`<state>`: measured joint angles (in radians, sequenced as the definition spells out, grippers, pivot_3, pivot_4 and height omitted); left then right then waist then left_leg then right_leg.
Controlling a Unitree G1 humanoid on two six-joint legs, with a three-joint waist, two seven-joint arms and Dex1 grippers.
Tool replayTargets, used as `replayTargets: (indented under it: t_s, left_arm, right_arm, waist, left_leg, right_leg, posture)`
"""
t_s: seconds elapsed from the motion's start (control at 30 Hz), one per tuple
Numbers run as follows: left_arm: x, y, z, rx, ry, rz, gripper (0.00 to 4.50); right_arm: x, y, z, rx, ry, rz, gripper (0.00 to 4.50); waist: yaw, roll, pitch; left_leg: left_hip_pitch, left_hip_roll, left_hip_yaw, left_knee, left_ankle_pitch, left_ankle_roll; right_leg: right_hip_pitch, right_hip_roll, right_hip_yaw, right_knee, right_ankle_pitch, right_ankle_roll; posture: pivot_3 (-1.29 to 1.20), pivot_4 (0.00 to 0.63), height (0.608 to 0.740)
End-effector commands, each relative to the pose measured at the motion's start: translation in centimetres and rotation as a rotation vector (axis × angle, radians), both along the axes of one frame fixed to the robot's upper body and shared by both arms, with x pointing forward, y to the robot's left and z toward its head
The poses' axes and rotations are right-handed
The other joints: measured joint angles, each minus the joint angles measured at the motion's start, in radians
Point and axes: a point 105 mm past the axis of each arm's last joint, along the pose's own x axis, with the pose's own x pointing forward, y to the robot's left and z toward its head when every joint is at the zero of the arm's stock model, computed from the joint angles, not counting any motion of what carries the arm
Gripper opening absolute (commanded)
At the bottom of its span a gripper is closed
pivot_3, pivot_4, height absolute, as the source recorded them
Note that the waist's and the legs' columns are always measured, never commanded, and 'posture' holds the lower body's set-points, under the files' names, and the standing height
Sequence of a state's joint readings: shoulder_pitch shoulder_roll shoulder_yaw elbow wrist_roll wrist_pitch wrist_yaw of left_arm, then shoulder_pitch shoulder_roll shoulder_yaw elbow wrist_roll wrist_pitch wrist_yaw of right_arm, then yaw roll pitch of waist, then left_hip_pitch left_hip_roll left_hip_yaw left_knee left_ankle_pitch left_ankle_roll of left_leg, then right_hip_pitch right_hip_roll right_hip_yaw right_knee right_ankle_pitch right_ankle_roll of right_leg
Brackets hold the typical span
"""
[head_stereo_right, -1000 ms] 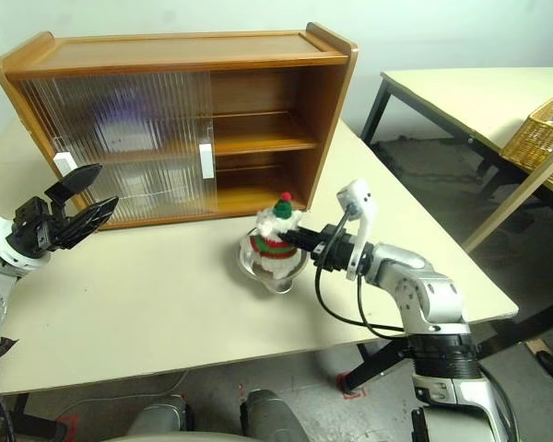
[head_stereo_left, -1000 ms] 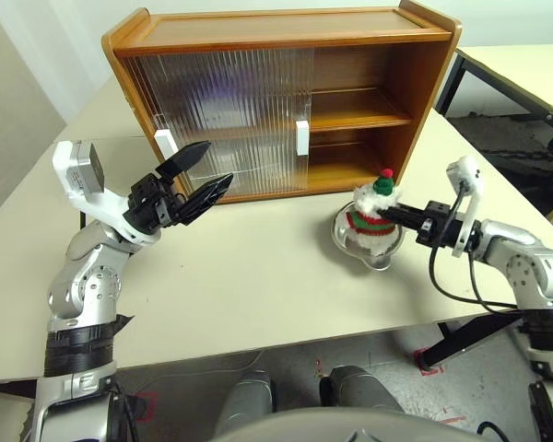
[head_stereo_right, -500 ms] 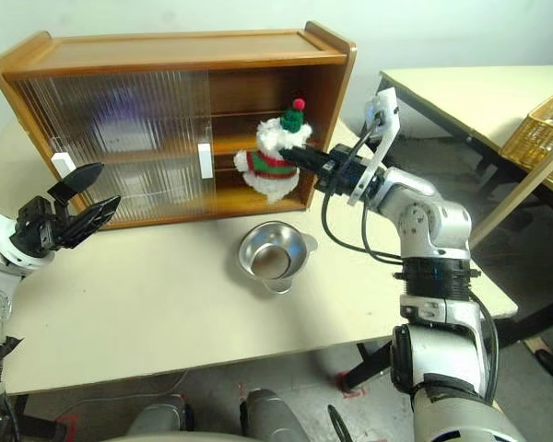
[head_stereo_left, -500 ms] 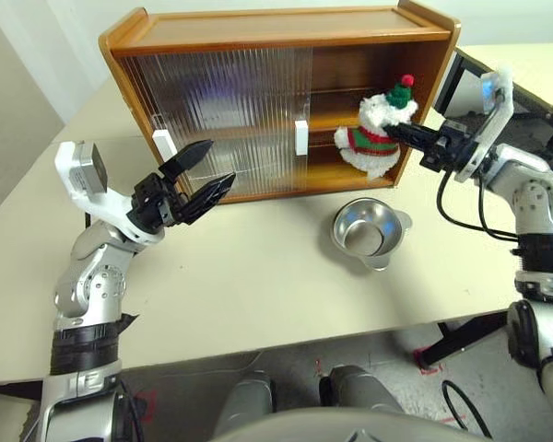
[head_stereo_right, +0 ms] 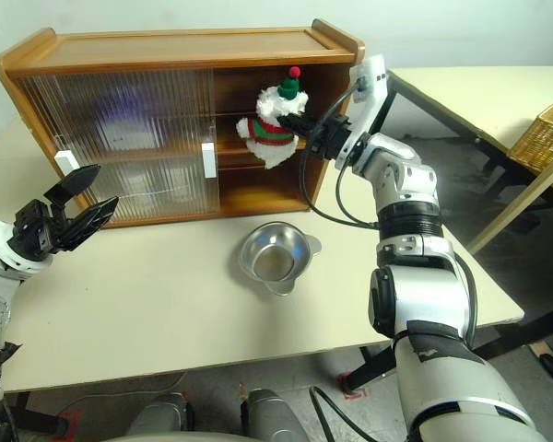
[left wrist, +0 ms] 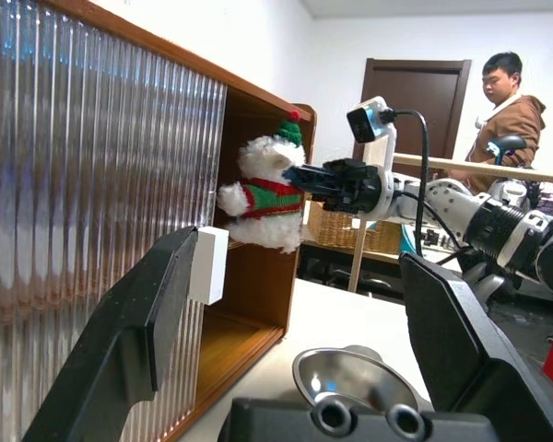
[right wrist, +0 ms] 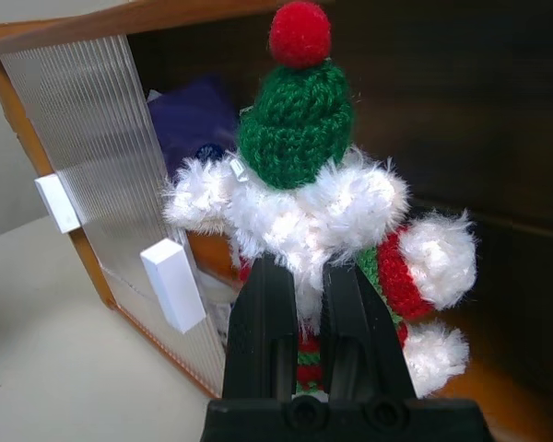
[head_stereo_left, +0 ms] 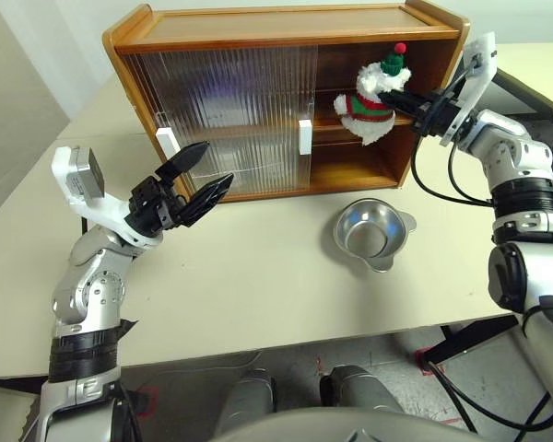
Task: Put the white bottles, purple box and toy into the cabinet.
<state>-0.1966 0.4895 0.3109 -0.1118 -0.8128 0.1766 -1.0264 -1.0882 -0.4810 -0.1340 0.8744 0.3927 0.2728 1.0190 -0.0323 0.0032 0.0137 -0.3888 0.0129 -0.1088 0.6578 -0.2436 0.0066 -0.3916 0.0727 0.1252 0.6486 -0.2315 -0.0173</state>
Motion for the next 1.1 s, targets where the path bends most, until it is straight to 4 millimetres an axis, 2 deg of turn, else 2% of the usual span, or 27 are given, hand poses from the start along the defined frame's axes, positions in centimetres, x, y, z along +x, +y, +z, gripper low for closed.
replayTargets:
  t_s: [0.03, 0.53, 0.8, 1.1]
  left_arm:
    - [-0.3, 0.0, 0.0, 0.007, -0.009, 0.017, 4.5]
    - [-0.7, 0.0, -0.1, -0.005, -0.007, 0.037, 4.5]
    - [-0.8, 0.0, 0.0, -0.004, -0.007, 0.043, 4.5]
    - [-0.8, -0.1, -0.1, -0.01, -0.004, 0.039, 4.5]
  right_arm:
    - [0.9, 0.8, 0.0, -0.04, 0.001, -0.017, 0.04]
    - [3.1, 2.1, 0.1, -0.094, -0.06, -0.18, 0.04]
    - [3.7, 2.4, 0.0, -0.108, -0.077, -0.248, 0.03]
    - [3.6, 2.3, 0.1, -0.101, -0.083, -0.238, 3.19]
  waist:
    - [0.002, 0.0, 0.0]
    - [0.006, 0.0, 0.0]
    - [0.012, 0.0, 0.0]
    - [0.015, 0.0, 0.0]
  left_leg:
    - [0.0, 0.0, 0.0, 0.0, 0.0, 0.0]
    - [0.001, 0.004, 0.0, 0.0, 0.0, 0.0]
    - [0.0, 0.005, 0.0, 0.0, -0.001, -0.001]
    - [-0.002, 0.005, 0.0, 0.0, -0.002, -0.004]
  right_leg:
    - [0.0, 0.0, 0.0, 0.0, 0.0, 0.0]
    - [0.0, 0.0, 0.0, 0.0, 0.002, -0.004]
    - [-0.001, 0.0, 0.0, 0.0, 0.002, -0.004]
    - [-0.003, 0.0, -0.001, 0.0, 0.0, -0.006]
  posture:
    - [0.0, 0.0, 0.74]
    - [0.03, 0.006, 0.74]
    - [0.04, 0.007, 0.74]
    - [0.03, 0.004, 0.74]
